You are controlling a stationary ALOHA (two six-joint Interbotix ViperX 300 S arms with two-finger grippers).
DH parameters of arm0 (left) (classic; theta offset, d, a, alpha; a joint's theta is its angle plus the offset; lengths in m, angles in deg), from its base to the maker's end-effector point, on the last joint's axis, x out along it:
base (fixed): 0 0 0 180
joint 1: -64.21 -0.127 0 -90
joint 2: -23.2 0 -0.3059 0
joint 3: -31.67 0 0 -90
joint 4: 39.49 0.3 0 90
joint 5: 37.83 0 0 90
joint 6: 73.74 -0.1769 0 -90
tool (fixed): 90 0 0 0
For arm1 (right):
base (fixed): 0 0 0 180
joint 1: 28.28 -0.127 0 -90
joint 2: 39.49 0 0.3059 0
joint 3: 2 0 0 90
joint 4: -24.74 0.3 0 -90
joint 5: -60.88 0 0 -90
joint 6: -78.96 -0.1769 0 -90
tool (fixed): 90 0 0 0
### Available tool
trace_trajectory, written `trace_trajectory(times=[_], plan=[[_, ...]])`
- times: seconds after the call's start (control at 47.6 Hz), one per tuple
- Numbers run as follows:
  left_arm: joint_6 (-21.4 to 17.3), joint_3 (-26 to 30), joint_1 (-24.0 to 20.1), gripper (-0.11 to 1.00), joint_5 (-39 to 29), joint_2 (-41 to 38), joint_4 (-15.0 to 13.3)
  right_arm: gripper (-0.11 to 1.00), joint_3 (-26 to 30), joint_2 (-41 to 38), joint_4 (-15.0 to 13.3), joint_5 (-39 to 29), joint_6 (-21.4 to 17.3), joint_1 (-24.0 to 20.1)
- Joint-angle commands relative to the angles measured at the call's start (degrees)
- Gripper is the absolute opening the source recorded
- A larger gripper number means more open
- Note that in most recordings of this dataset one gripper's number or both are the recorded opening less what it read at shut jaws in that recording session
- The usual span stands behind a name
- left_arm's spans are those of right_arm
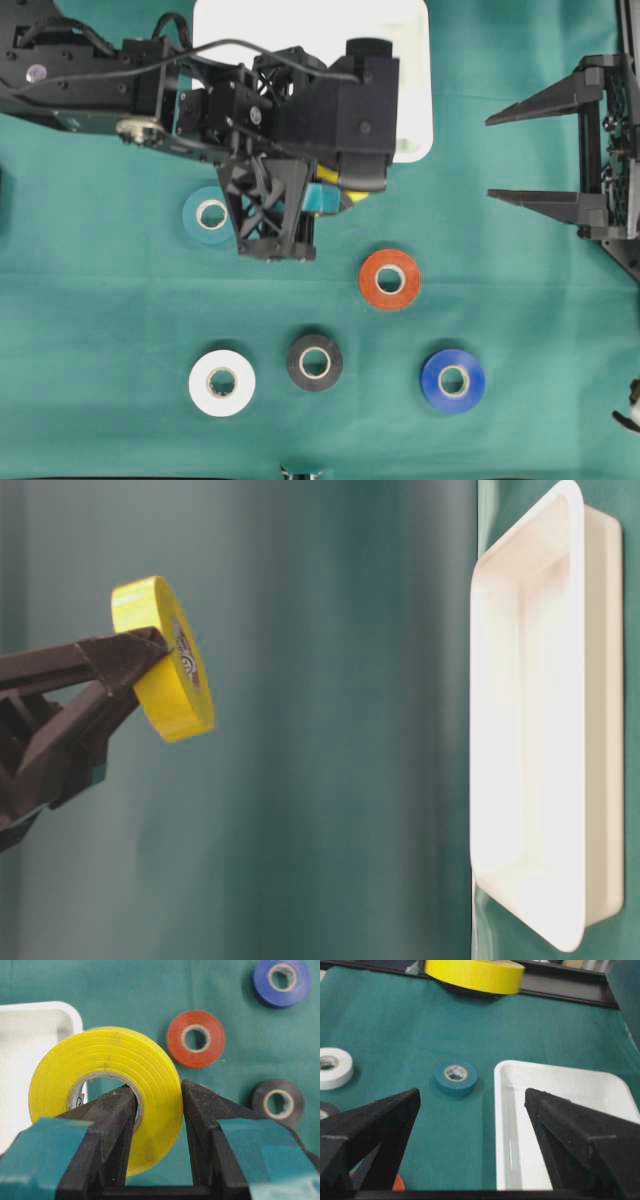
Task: Pick up the tape from a random location and place it into the white case.
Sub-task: 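Carry the yellow roll over the white tray and lower it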
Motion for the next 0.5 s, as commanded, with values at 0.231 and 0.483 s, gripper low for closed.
trace_trajectory(times=[0.231,0.483], plan=[[-0.7,-1.1,-7.9,0.26,1.1,1.8,0.2,0.92,1.6,-0.4,0.2,0.2,-0.1,0.0],[-2.8,-2.2,-14.9,0.26,1.3,1.8,0.2,0.92,1.6,-0.3,0.2,-0.4,-0.1,0.0]])
